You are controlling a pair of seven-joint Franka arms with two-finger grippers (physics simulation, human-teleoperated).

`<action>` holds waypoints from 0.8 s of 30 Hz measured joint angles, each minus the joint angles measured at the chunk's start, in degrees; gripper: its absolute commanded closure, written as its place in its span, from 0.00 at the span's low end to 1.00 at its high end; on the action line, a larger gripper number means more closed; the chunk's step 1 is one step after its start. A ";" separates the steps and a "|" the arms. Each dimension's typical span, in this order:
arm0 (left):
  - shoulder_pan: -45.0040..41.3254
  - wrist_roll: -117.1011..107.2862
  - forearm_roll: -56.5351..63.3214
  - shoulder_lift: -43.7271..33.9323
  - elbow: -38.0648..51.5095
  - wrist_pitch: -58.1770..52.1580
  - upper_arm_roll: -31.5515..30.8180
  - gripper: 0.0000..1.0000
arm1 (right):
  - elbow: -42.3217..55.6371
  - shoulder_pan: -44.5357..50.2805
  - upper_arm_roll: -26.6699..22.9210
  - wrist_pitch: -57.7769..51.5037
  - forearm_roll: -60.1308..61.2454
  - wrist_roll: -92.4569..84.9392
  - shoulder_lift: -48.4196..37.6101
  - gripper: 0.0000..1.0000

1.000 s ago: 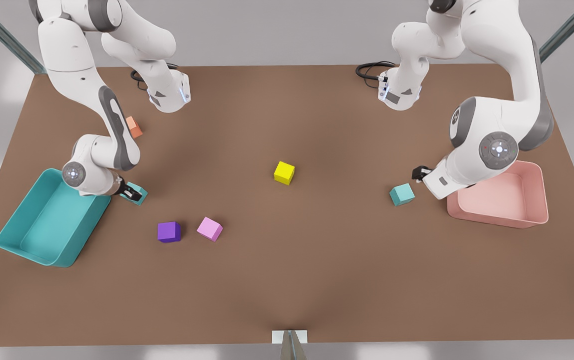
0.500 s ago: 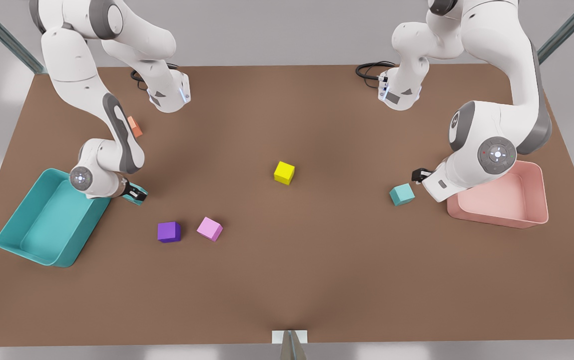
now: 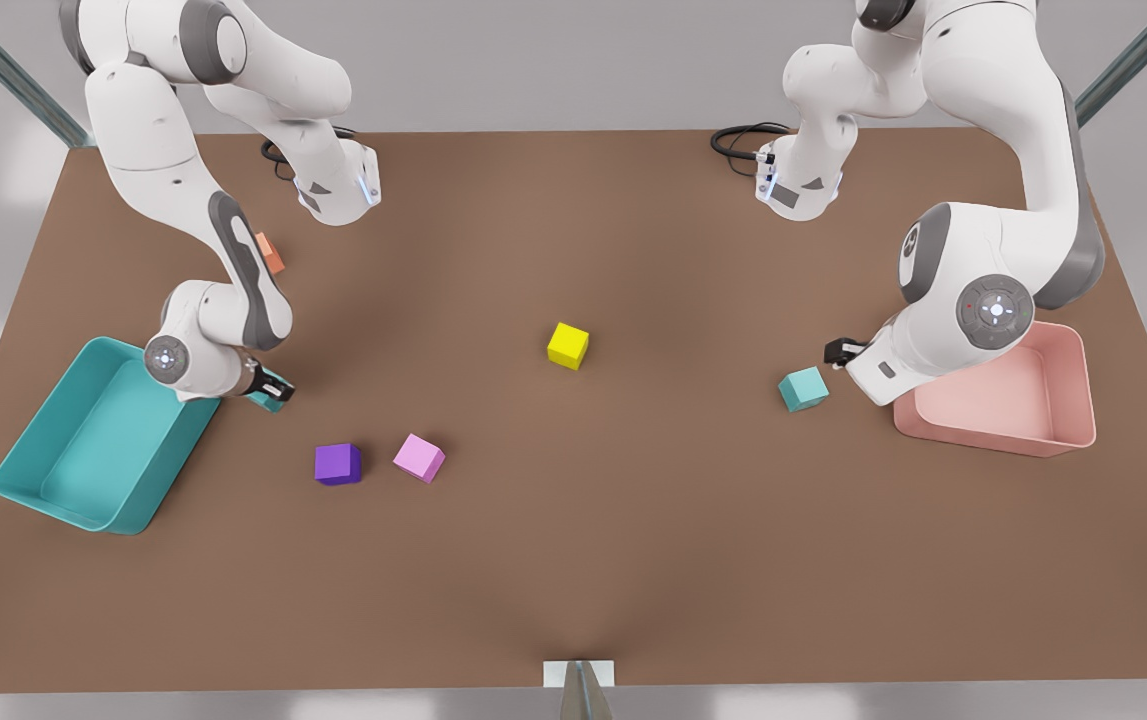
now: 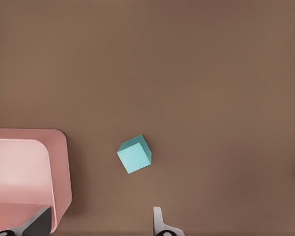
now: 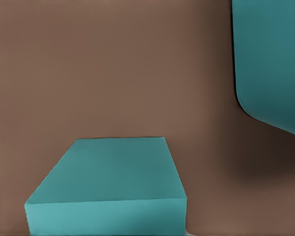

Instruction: Stack the two blue cubes on top of each other

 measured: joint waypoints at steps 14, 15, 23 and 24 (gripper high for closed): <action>3.07 -3.95 -7.87 -0.60 -24.21 16.40 0.58 0.00 | 29.05 21.11 15.27 -19.56 6.28 7.38 -0.49 0.38; 3.10 -4.28 -8.84 -0.29 -25.87 19.23 0.66 0.00 | 34.41 25.05 15.26 -20.57 6.51 9.47 2.90 0.38; 2.86 -6.25 -11.48 3.12 -33.70 33.75 1.33 0.00 | 67.55 37.31 14.85 -23.73 3.73 26.25 30.07 0.36; 2.98 -6.42 -11.56 3.32 -34.50 34.86 1.69 0.00 | 68.89 37.51 14.82 -23.20 3.23 28.00 31.93 0.36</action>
